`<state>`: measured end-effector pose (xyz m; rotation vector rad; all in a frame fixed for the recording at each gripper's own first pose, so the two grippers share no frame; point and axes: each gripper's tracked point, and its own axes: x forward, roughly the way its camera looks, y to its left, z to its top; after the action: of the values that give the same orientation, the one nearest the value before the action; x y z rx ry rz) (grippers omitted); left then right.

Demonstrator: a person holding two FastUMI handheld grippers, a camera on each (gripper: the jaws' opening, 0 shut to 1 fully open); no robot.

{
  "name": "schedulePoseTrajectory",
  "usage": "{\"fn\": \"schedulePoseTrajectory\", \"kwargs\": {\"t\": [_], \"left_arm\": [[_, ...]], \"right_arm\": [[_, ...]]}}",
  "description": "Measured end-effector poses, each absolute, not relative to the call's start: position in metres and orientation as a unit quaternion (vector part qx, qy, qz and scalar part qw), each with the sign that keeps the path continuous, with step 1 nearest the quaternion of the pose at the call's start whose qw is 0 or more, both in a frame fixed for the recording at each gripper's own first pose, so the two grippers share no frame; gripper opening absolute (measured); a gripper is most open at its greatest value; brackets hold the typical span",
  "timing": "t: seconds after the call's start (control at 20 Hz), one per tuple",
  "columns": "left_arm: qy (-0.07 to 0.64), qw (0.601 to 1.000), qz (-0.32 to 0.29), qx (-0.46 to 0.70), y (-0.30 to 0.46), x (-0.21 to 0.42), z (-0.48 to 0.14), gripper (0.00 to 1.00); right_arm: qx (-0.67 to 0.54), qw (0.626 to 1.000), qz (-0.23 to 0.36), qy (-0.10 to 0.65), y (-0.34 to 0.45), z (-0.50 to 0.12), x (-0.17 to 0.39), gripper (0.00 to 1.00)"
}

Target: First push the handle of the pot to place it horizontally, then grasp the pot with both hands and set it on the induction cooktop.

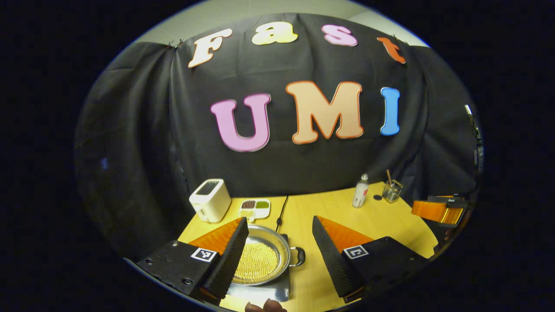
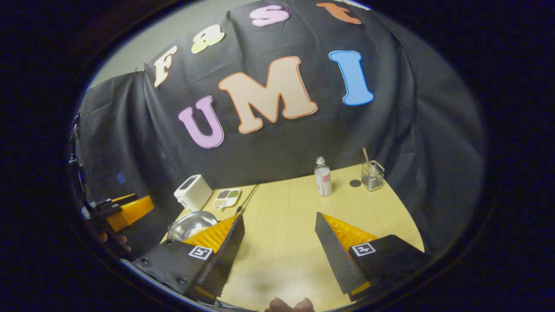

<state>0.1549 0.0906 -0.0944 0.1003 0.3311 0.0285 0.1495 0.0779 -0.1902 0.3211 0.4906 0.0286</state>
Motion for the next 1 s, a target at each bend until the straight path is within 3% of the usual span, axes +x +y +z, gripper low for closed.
{"fn": "schedulePoseTrajectory", "kwargs": {"t": [0.05, 0.1, 0.15, 0.3, 0.45, 0.5, 0.55, 0.6, 0.65, 1.0], "left_arm": [[0.138, 0.989, 0.009, 0.051, 0.088, 0.154, -0.076, 0.91], [0.114, 0.992, 0.003, 0.053, 0.084, 0.152, -0.059, 0.9], [0.094, 0.994, -0.005, 0.054, 0.08, 0.146, -0.047, 0.9], [0.065, 0.996, -0.022, 0.055, 0.075, 0.123, -0.022, 0.94], [0.05, 0.998, -0.034, 0.028, 0.074, 0.1, -0.021, 0.89], [0.045, 0.998, -0.037, 0.013, 0.075, 0.094, -0.024, 0.94], [0.042, 0.998, -0.037, 0.001, 0.077, 0.089, -0.026, 0.87], [0.047, 0.998, -0.029, -0.004, 0.083, 0.081, -0.027, 0.9], [0.049, 0.999, -0.021, -0.005, 0.091, 0.072, -0.029, 0.93], [-0.001, 0.999, 0.029, -0.014, 0.114, 0.04, 0.006, 0.88]], "right_arm": [[0.147, 0.963, 0.009, 0.226, 0.074, -0.179, 0.148, 0.92], [0.134, 0.968, 0.004, 0.211, 0.072, -0.164, 0.147, 1.0], [0.125, 0.973, 0.001, 0.194, 0.073, -0.147, 0.141, 0.92], [0.102, 0.985, -0.005, 0.136, 0.076, -0.095, 0.127, 0.93], [0.083, 0.994, -0.01, 0.067, 0.084, -0.051, 0.106, 0.94], [0.074, 0.996, -0.01, 0.056, 0.089, -0.045, 0.096, 0.94], [0.063, 0.997, -0.012, 0.05, 0.091, -0.045, 0.09, 0.93], [0.053, 0.997, -0.018, 0.053, 0.091, -0.045, 0.084, 1.0], [0.049, 0.997, -0.02, 0.058, 0.094, -0.046, 0.078, 0.93], [0.055, 0.998, -0.011, 0.029, 0.099, -0.016, 0.069, 0.94]]}}
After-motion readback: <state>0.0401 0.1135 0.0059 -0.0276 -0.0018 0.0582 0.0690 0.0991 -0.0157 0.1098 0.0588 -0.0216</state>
